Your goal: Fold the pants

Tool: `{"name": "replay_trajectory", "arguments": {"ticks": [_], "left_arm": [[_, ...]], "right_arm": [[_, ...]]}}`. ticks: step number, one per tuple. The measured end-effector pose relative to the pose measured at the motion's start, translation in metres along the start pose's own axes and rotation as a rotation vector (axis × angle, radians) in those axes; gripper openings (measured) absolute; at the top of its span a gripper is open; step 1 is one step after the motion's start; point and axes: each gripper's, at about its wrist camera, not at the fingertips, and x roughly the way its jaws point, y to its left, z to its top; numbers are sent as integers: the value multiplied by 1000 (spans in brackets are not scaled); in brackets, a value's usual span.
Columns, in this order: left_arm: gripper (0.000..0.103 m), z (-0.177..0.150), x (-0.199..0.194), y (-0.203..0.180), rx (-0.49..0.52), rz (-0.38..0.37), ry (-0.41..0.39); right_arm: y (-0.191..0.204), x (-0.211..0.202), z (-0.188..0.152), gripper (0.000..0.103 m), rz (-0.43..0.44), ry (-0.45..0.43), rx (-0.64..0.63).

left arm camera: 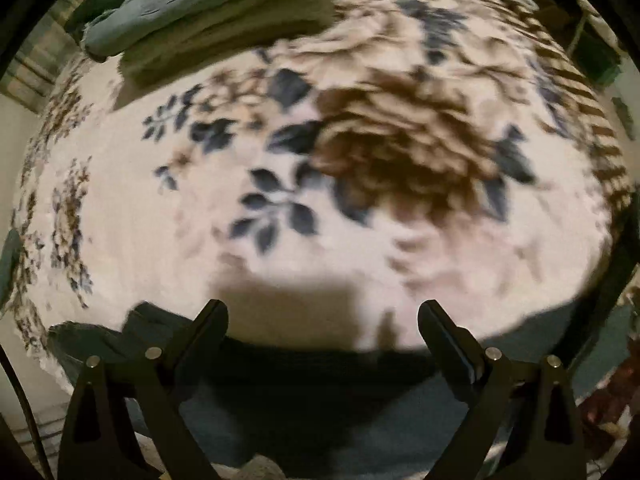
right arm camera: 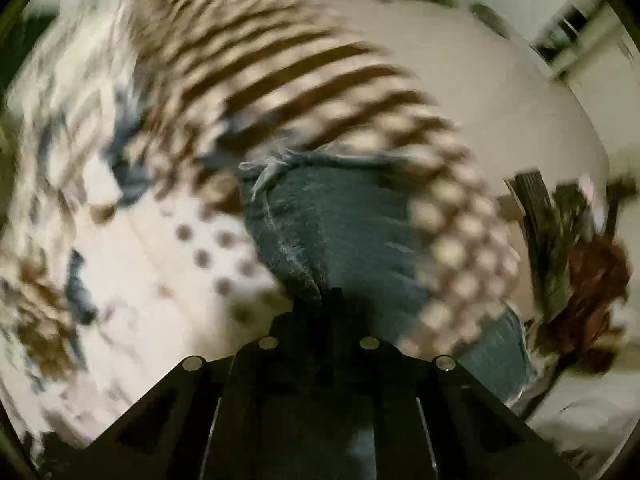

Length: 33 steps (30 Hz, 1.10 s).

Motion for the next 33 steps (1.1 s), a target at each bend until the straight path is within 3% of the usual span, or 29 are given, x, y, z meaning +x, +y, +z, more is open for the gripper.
{"name": "replay_trajectory", "arguments": {"ticks": [3, 5, 6, 9, 11, 14, 15, 17, 18, 19, 22, 24, 26, 28, 29, 30, 33], "left_arm": [[97, -15, -7, -25, 28, -41, 20], [97, -26, -7, -43, 62, -50, 29], [97, -32, -5, -52, 81, -51, 33], [97, -50, 5, -72, 123, -45, 57], [97, -61, 10, -80, 133, -43, 76], [97, -73, 15, -87, 138, -42, 104], [97, -76, 16, -89, 140, -41, 109], [97, -83, 18, -94, 151, -39, 113], [97, -85, 17, -95, 156, -35, 109], [97, -87, 17, -96, 158, -34, 106], [97, -91, 14, -98, 147, -42, 112], [97, -97, 16, -88, 135, -47, 111], [97, -101, 19, -77, 121, -53, 120], [97, -112, 16, -65, 90, -68, 126], [97, -116, 14, -57, 70, -73, 131], [97, -120, 12, -45, 46, -84, 139], [97, -133, 0, 8, -46, -109, 142]], "right_arm": [[-84, -26, -38, 9, 46, -32, 246], [-135, -14, -58, 10, 99, -3, 390], [-157, 4, -69, 10, 168, 40, 454], [-198, 55, -96, 13, 306, 188, 600], [-211, 62, -103, 17, 389, 148, 650], [-220, 56, -108, 33, 419, 90, 691], [-220, 58, -105, 37, 427, 89, 694], [-218, 62, -102, 37, 416, 102, 677], [-221, 64, -94, 14, 394, 87, 657], [-220, 61, -85, 5, 334, 70, 597], [-214, 37, -68, 5, 256, 6, 488], [-217, 41, -62, 6, 221, 35, 460], [-218, 59, -63, 16, 179, 157, 475], [-212, 52, -66, 28, 225, 184, 505], [-206, 45, -67, 49, 235, 181, 490], [-194, 33, -71, 63, 239, 181, 461], [-145, -4, -103, 64, 305, 231, 351]]}}
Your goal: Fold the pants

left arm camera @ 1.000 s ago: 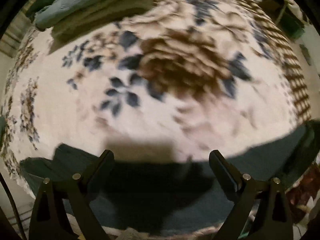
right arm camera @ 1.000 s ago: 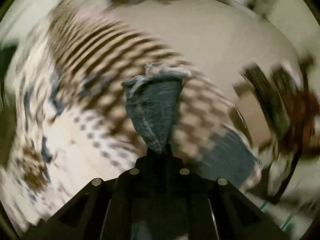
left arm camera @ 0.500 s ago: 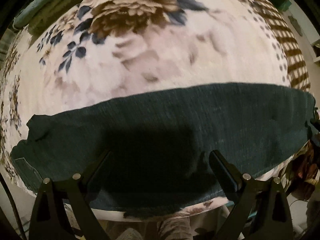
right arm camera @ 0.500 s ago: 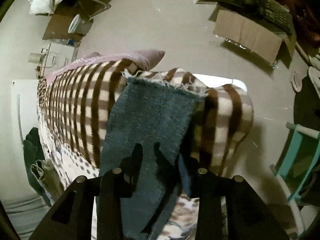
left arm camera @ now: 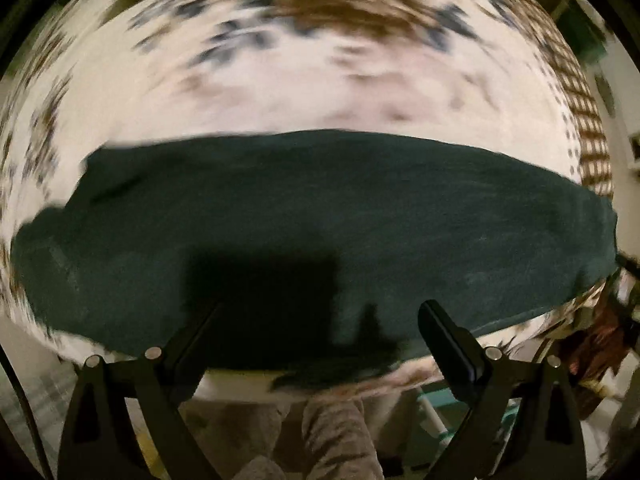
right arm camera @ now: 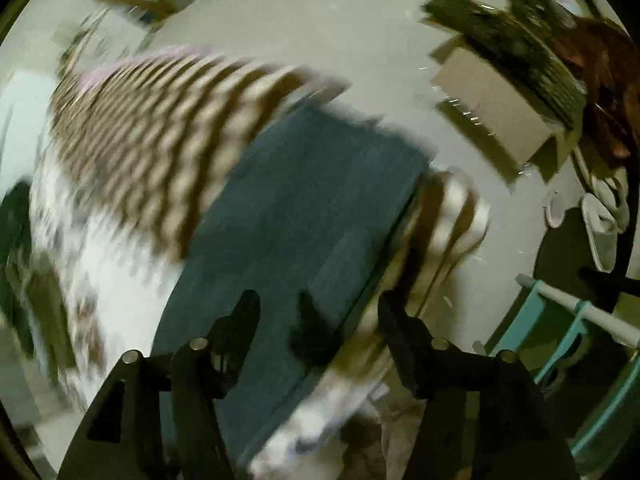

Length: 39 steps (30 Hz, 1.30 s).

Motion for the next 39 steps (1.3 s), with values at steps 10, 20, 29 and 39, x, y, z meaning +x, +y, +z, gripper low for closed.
{"name": "replay_trajectory", "arguments": {"ticks": [10, 20, 29, 39], "left_arm": [[97, -60, -9, 277, -535, 88, -35], [65, -92, 51, 427, -963, -110, -29], [61, -86, 38, 429, -941, -102, -34], [58, -84, 60, 435, -940, -117, -37]], "right_arm": [[129, 114, -209, 64, 66, 414, -86], [174, 144, -254, 42, -145, 315, -105], [193, 81, -262, 43, -99, 144, -43], [180, 141, -251, 27, -107, 249, 42]]}}
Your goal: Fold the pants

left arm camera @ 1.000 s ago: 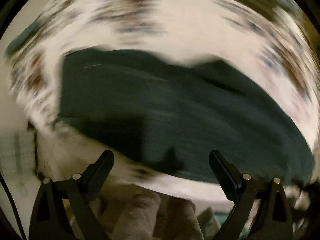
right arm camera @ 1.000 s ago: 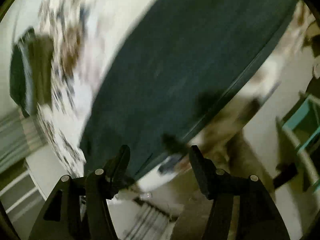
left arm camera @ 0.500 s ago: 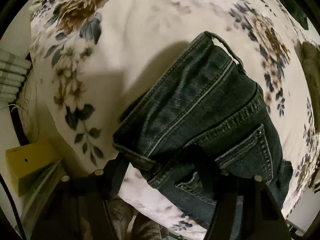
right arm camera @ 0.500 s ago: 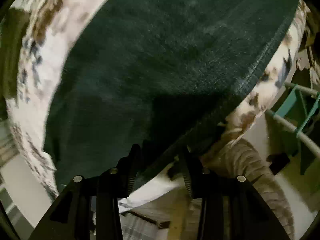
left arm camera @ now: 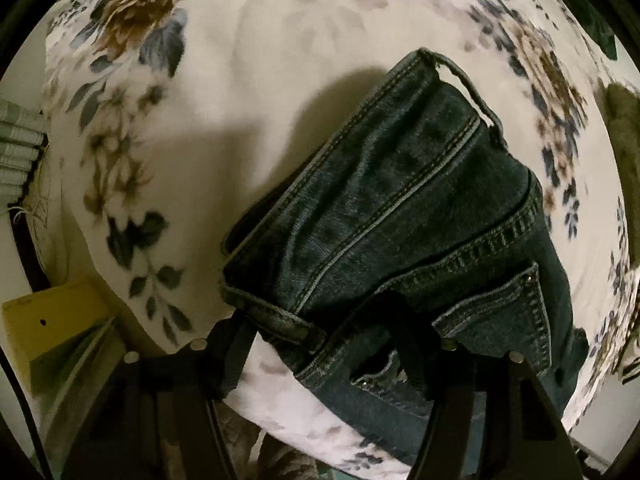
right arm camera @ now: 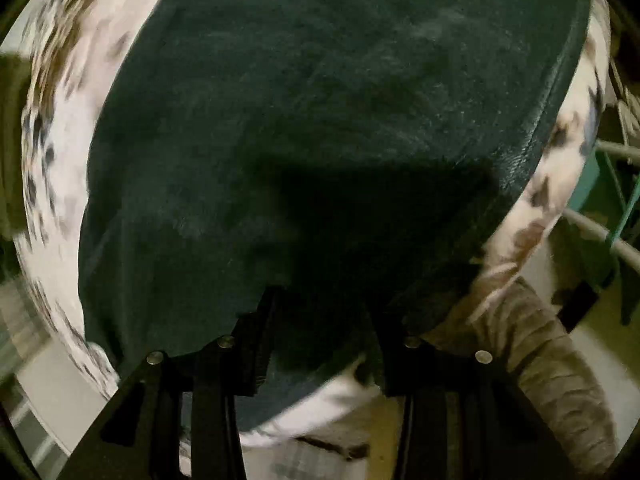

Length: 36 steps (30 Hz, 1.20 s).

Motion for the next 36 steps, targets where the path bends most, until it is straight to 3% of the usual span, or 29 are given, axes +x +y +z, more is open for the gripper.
{"name": "replay_trajectory", "arguments": {"ticks": [2, 3, 8, 12, 15, 19, 21, 23, 25, 26, 29, 32, 33, 34, 35, 36], "left_arm": [[36, -4, -8, -1, 9, 9, -48], [15, -6, -16, 1, 17, 41, -85], [14, -11, -32, 14, 30, 25, -105], [14, -10, -28, 22, 25, 30, -83], [14, -8, -19, 32, 31, 42, -58], [22, -11, -26, 26, 100, 73, -42], [28, -12, -38, 23, 116, 84, -23], [41, -16, -53, 18, 169, 128, -48], [85, -21, -70, 4, 248, 173, -113], [90, -22, -74, -4, 278, 193, -142], [92, -18, -80, -43, 372, 183, -212], [92, -11, -60, -81, 468, 179, -232], [92, -9, -53, -85, 497, 181, -230], [92, -5, -44, -91, 524, 187, -216], [92, -1, -35, -93, 538, 199, -199], [92, 2, -30, -88, 538, 197, -184]], "right_arm": [[9, -12, -6, 8, -10, -59, -41], [14, -19, -11, 7, -16, -85, -67], [26, -43, -37, 7, -52, -131, -186], [12, -28, -39, 7, -82, -53, -130], [24, -16, -28, 9, -117, 12, -153], [65, -41, -12, 32, -203, 111, -348], [100, -66, -24, 51, -178, 111, -485], [142, -82, -38, 61, -128, 138, -617], [203, -82, -53, 61, -71, 191, -768], [232, -73, -62, 61, -62, 213, -855], [310, -35, -76, 61, -82, 245, -1077], [355, 9, -84, 61, -248, 205, -1270], [361, 23, -89, 60, -291, 249, -1328], [364, 32, -92, 54, -323, 285, -1358], [367, 34, -95, 31, -345, 290, -1392], [368, 31, -91, 25, -339, 288, -1396]]}}
